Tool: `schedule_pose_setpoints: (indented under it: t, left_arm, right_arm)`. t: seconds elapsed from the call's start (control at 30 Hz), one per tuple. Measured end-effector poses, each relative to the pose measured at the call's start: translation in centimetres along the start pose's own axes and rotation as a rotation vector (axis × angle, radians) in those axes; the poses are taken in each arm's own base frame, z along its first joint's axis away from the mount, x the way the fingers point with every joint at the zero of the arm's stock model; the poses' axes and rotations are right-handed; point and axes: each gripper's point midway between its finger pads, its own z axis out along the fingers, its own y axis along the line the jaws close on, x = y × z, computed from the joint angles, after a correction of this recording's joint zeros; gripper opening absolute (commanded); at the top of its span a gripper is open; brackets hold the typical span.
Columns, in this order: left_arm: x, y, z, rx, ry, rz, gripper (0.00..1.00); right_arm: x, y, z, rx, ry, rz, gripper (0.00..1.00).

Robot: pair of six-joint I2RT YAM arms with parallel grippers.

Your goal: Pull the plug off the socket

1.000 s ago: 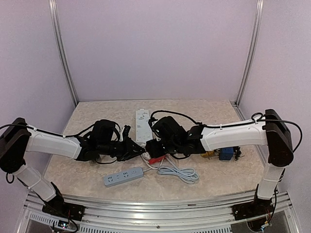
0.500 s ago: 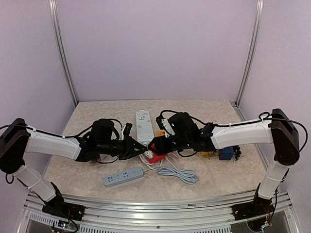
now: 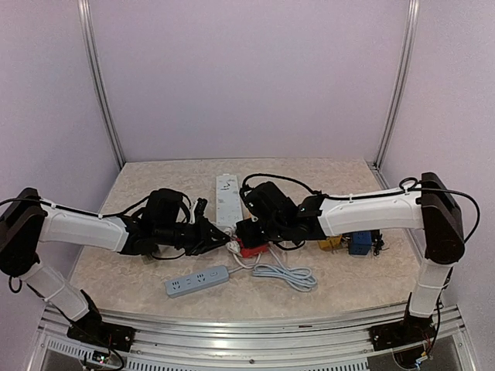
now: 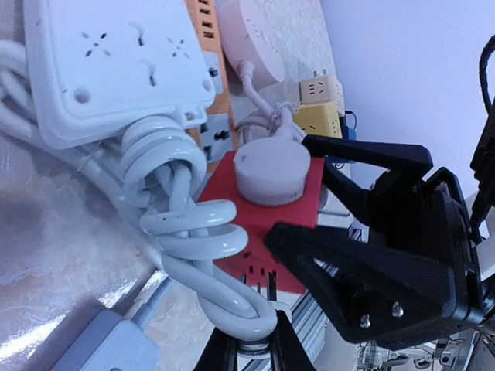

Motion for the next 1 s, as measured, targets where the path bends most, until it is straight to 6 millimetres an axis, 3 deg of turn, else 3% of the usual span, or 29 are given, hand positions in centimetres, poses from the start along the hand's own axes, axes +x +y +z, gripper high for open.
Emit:
schedule_pose_setpoints:
  t: [0.2,0.67,0.87,1.0]
  left_arm:
    - [0.3,1.5,-0.4,-0.06,0.017,-0.036,0.0]
    - [-0.1,1.6,-0.9,-0.071,0.004,-0.042,0.0]
    - [-2.9,2.4,-3.4,-0.096,-0.067,-0.04,0.0]
    - [-6.6,4.3,-6.6,-0.143,-0.172,-0.048,0.0]
  right_arm:
    - [1.3,-4.0,1.2,0.247,0.033,-0.083,0.0]
    - [1.1,-4.5,0.6,0.215,0.012,-0.068,0.0]
    - [1.1,-4.0,-1.1,0.092,-0.021,-0.063,0.0]
    - [0.8,-2.9,-2.5,-0.002,-0.049,-0.083,0.0]
